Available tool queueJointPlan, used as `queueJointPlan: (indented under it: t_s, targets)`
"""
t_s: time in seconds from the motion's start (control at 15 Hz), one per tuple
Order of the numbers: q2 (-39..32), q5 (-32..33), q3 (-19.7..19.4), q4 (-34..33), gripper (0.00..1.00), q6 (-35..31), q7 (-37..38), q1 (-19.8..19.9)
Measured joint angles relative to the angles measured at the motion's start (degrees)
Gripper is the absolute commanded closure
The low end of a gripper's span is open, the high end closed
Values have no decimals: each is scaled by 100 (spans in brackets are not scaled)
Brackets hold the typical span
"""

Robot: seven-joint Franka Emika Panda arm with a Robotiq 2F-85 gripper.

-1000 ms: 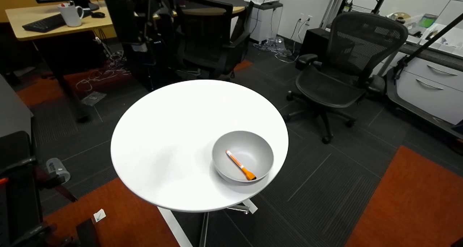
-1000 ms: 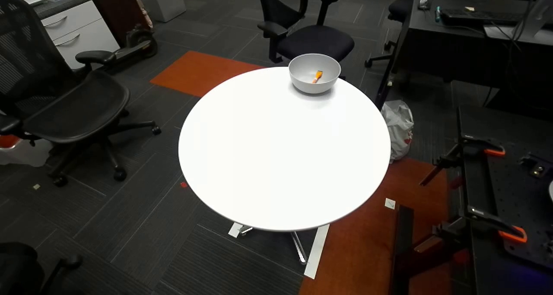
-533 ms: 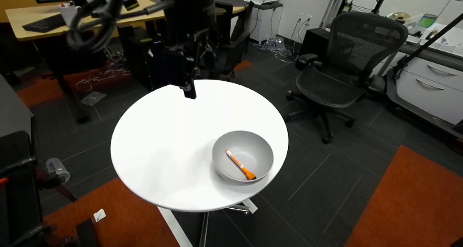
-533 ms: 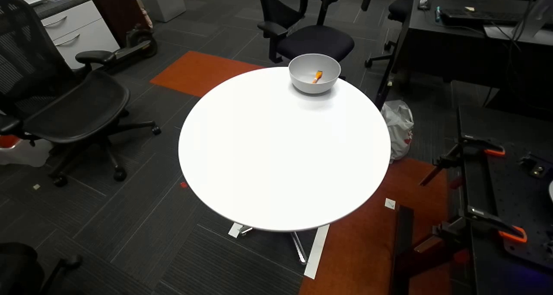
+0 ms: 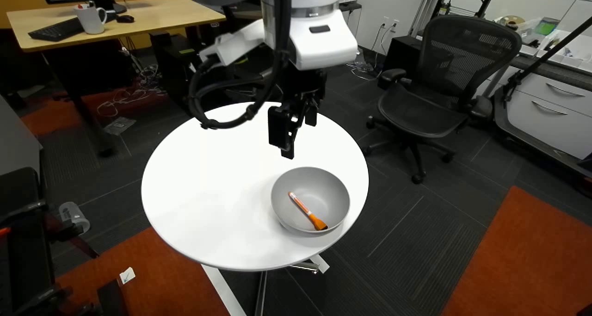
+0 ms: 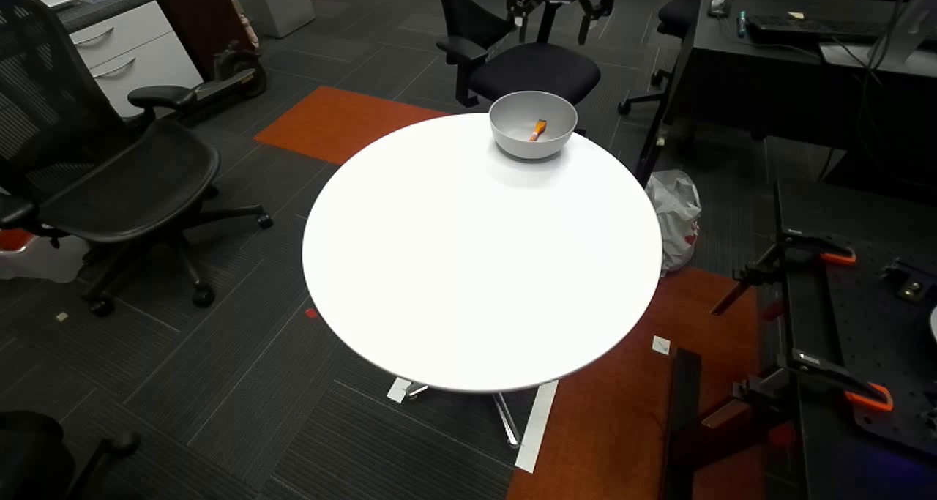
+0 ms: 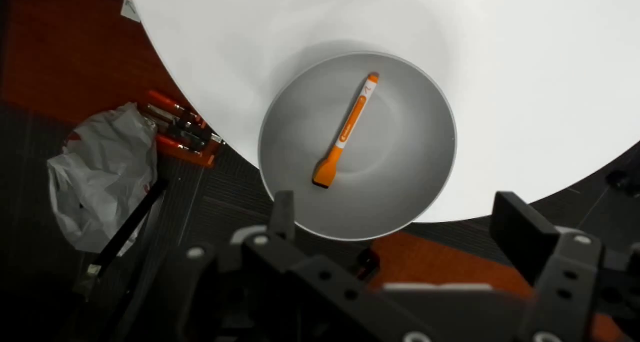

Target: Take the orange marker out of the grey bowl and place it on the table

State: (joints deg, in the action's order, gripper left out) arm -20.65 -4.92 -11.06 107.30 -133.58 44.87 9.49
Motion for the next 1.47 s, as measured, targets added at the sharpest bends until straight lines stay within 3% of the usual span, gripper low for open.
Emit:
queueJointPlan:
  t_s: [0.67,1.47]
  targets:
    - [-1399,-552,-17,-856,0,1,267,3]
    - [-1801,-925,-56,-980,0,1,282,149]
